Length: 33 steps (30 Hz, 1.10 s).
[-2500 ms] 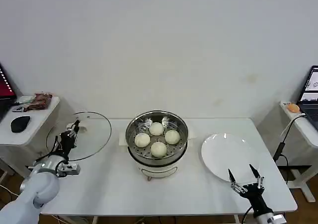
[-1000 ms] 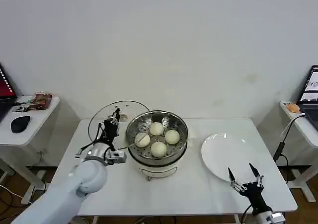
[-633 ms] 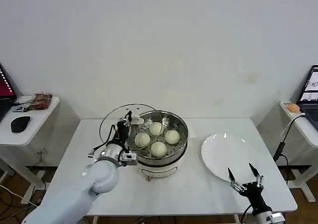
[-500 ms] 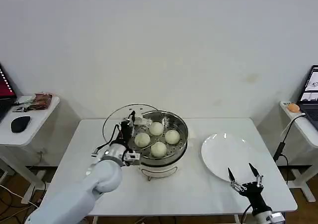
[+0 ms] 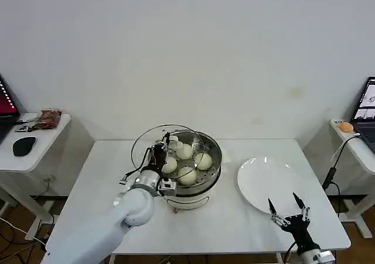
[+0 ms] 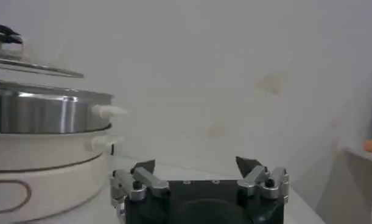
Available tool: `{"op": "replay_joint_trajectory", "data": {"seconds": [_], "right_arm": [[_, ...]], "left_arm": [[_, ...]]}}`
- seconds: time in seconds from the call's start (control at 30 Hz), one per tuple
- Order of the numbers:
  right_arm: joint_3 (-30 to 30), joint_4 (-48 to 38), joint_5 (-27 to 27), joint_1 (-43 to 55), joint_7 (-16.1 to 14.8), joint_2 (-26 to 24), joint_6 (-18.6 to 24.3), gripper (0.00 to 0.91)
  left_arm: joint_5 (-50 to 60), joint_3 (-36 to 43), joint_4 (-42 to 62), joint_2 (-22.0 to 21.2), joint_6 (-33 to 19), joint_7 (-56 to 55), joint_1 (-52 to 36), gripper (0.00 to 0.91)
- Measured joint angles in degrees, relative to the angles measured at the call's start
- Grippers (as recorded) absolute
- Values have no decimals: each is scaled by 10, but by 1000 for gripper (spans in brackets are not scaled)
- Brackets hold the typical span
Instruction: Take steamed baozi put them in steamer then cover it.
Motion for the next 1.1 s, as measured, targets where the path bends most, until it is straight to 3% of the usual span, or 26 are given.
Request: {"op": "replay_joint_trajectory", "data": {"seconds": [1.1], "right_arm": [[-4, -11, -14, 4, -4, 5, 7, 907]], "left_arm": [[33, 28, 6, -62, 4, 14, -4, 10]]}}
